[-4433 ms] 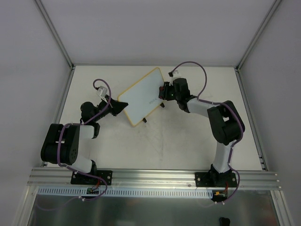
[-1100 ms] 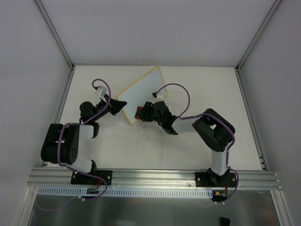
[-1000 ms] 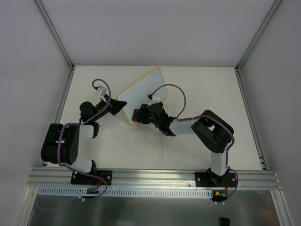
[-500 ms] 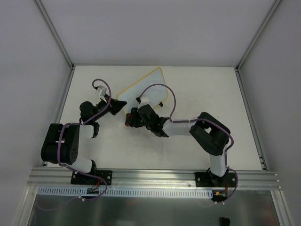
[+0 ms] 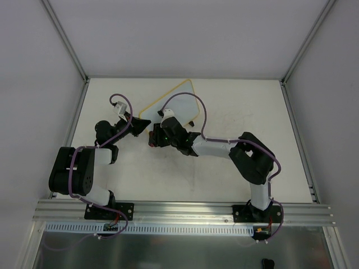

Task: Erase the whiteboard

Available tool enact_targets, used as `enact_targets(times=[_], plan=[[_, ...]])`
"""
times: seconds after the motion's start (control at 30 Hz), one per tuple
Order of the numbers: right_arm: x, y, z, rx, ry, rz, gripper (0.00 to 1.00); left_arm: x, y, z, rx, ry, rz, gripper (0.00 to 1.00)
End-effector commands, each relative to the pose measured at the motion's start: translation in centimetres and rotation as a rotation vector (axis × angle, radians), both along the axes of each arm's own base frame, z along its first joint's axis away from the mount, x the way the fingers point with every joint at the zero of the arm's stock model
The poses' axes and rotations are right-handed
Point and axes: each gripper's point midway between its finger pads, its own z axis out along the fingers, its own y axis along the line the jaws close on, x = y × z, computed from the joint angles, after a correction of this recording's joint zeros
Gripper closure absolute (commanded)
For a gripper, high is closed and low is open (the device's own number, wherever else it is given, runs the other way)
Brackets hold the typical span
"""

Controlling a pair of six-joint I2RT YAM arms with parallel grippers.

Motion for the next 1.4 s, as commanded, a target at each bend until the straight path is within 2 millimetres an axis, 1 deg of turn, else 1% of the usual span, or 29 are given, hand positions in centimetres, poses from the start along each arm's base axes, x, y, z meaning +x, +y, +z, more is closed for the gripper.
enact_targets(times=[0.0, 0.03, 0.1, 0.13, 0.23, 0.27, 0.33, 0.37, 0.43, 0.53, 0.57, 0.6, 0.63, 0.67, 0.7, 0.77, 0.8, 0.87, 0.9, 0.93, 0.97, 1.0, 1.03, 1.07, 1.13, 1.17, 1.27, 1.3, 1.37], plan=[[5.6, 0.5, 7.8, 0.149, -0.175, -0.095, 1.0, -3.1, -2.8, 1.8, -0.026, -0.042, -0.198, 1.0], [6.4, -0.1, 7.9, 0.15, -0.177, -0.108, 1.0, -3.1, -2.7, 1.9, -0.026, -0.043, -0.197, 1.0], [7.3, -0.8, 8.2, 0.154, -0.179, -0.119, 1.0, -3.1, -2.7, 1.9, -0.025, -0.043, -0.197, 1.0], [8.2, -1.5, 8.4, 0.156, -0.182, -0.137, 1.0, -3.2, -2.7, 1.9, -0.025, -0.043, -0.198, 1.0], [9.5, -2.8, 9.0, 0.155, -0.194, -0.155, 1.0, -3.2, -2.8, 1.8, -0.024, -0.04, -0.2, 1.0], [10.4, -3.7, 9.0, 0.149, -0.197, -0.176, 1.0, -3.1, -2.7, 1.8, -0.025, -0.041, -0.198, 1.0], [11.1, -4.6, 9.5, 0.15, -0.204, -0.191, 1.0, -3.1, -2.7, 1.7, -0.026, -0.039, -0.198, 1.0], [12.0, -5.7, 9.3, 0.141, -0.2, -0.211, 1.0, -3.1, -2.7, 1.7, -0.026, -0.039, -0.198, 1.0], [12.6, -6.6, 9.4, 0.132, -0.21, -0.226, 1.0, -3.1, -2.8, 1.7, -0.025, -0.038, -0.2, 1.0], [13.8, -8.5, 9.3, 0.114, -0.213, -0.259, 1.0, -3.1, -2.7, 1.6, -0.025, -0.035, -0.197, 1.0], [14.5, -9.6, 10.0, 0.12, -0.225, -0.283, 1.0, -3.1, -2.7, 1.8, -0.025, -0.04, -0.197, 1.0], [14.5, -10.5, 9.8, 0.115, -0.221, -0.292, 1.0, -3.0, -2.7, 1.7, -0.025, -0.037, -0.195, 1.0], [14.7, -11.2, 10.1, 0.115, -0.225, -0.304, 1.0, -3.0, -2.7, 1.6, -0.024, -0.035, -0.193, 1.0], [15.1, -12.4, 10.4, 0.112, -0.233, -0.324, 1.0, -3.0, -2.7, 1.7, -0.024, -0.035, -0.193, 1.0], [14.7, -13.6, 11.4, 0.105, -0.259, -0.34, 1.0, -3.0, -2.7, 1.7, -0.025, -0.035, -0.192, 1.0], [14.6, -15.6, 12.4, 0.09, -0.289, -0.367, 1.0, -2.9, -2.7, 1.6, -0.024, -0.032, -0.19, 1.0], [14.0, -16.5, 13.9, 0.092, -0.318, -0.371, 1.0, -2.9, -2.7, 1.6, -0.023, -0.031, -0.19, 1.0], [13.0, -17.7, 13.2, 0.053, -0.312, -0.362, 1.0, -2.8, -2.7, 1.5, -0.023, -0.028, -0.187, 1.0], [12.6, -18.2, 13.3, 0.035, -0.314, -0.361, 1.0, -2.8, -2.7, 1.6, -0.023, -0.028, -0.187, 1.0], [12.0, -19.2, 13.6, 0.01, -0.327, -0.374, 1.0, -2.7, -2.7, 1.5, -0.024, -0.024, -0.186, 1.0], [11.4, -20.0, 12.8, -0.022, -0.303, -0.381, 1.0, -2.7, -2.6, 1.4, -0.025, -0.022, -0.182, 1.0], [11.0, -20.6, 12.4, -0.03, -0.291, -0.394, 1.0, -2.6, -2.6, 1.4, -0.026, -0.018, -0.181, 1.0], [10.3, -20.9, 12.8, 0.0, -0.282, -0.401, 1.0, -2.6, -2.6, 1.3, -0.026, -0.015, -0.181, 0.99], [9.3, -21.6, 10.7, -0.026, -0.237, -0.403, 1.0, -2.5, -2.6, 1.3, -0.027, -0.014, -0.18, 0.99], [8.1, -22.5, 8.9, -0.046, -0.186, -0.423, 1.0, -2.5, -2.6, 1.2, -0.027, -0.012, -0.179, 0.99], [6.9, -23.1, 7.0, -0.086, -0.133, -0.419, 1.0, -2.5, -2.6, 1.3, -0.028, -0.011, -0.18, 0.99], [5.2, -24.2, 3.9, -0.134, -0.04, -0.441, 1.0, -2.5, -2.6, 1.3, -0.028, -0.013, -0.178, 0.99], [4.2, -24.8, 2.2, -0.16, -0.008, -0.445, 1.0, -2.5, -2.6, 1.3, -0.028, -0.011, -0.18, 0.99], [3.3, -25.7, 0.6, -0.178, 0.018, -0.469, 1.0, -2.5, -2.6, 1.3, -0.029, -0.01, -0.178, 0.99]])
